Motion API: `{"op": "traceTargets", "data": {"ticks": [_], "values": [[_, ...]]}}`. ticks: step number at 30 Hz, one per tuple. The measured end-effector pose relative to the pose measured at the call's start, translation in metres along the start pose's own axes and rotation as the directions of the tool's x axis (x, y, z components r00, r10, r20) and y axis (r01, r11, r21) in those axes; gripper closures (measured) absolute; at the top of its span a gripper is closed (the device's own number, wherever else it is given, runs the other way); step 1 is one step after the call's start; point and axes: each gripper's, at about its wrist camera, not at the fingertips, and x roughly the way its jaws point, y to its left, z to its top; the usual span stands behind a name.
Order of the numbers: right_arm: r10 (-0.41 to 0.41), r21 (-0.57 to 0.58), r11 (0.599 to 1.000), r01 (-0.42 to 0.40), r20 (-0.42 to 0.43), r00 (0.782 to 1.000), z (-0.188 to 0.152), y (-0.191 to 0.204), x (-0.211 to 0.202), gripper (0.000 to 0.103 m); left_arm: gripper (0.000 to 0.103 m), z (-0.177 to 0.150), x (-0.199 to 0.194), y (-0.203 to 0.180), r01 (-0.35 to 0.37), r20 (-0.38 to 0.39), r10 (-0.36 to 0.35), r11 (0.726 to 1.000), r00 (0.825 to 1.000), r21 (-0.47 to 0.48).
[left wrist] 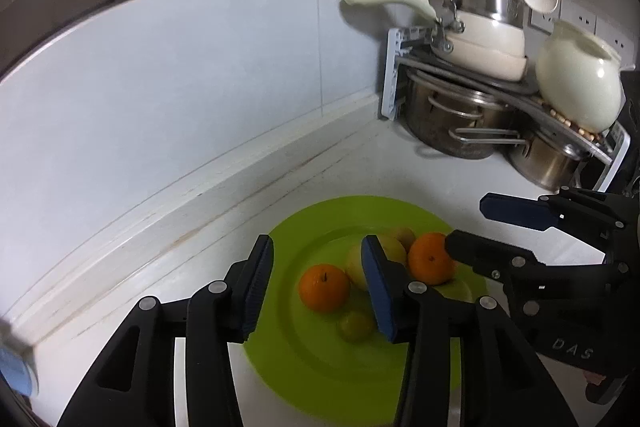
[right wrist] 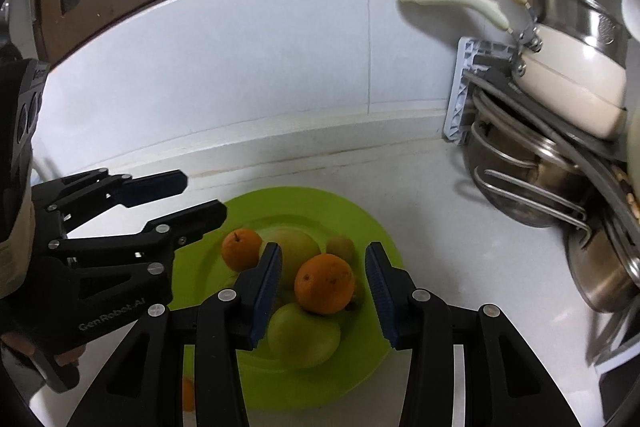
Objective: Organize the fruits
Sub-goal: 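Open both grippers to drop the small fruit and orange onto the plate, then move both open grippers back toward the two remaining oranges on the counter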
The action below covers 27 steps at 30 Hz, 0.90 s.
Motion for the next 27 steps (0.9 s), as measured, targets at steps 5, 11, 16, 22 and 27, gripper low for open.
{"op": "traceTargets", "data": {"ticks": [5,11,16,22,27], "values": [[-0.006,0.011,1.0,0.006,0.043,0.999,-0.002,0.003,-0.025,0.053,0.057,-0.002,-0.028,0.001,-0.006,0.028,0.007,1.0,1.0,-0.029],[-0.027,0.008,1.0,0.026,0.094,0.995,-0.01,0.009,-0.058,0.053,0.053,-0.009,-0.064,-0.001,-0.005,0.072,0.007,1.0,0.997,-0.026],[-0.043,-0.003,0.999,0.043,0.119,0.992,-0.018,0.018,-0.082,0.053,0.044,-0.017,-0.09,-0.006,-0.015,0.108,0.017,1.0,0.994,-0.021],[-0.054,0.001,0.999,0.055,0.141,0.989,-0.029,0.026,-0.103,0.046,0.033,-0.028,-0.115,-0.007,-0.02,0.13,0.024,0.999,0.991,-0.032],[-0.059,-0.009,0.998,0.061,0.146,0.988,-0.042,0.035,-0.114,0.046,0.03,-0.042,-0.126,-0.006,-0.023,0.124,0.027,0.999,0.992,-0.037]]}}
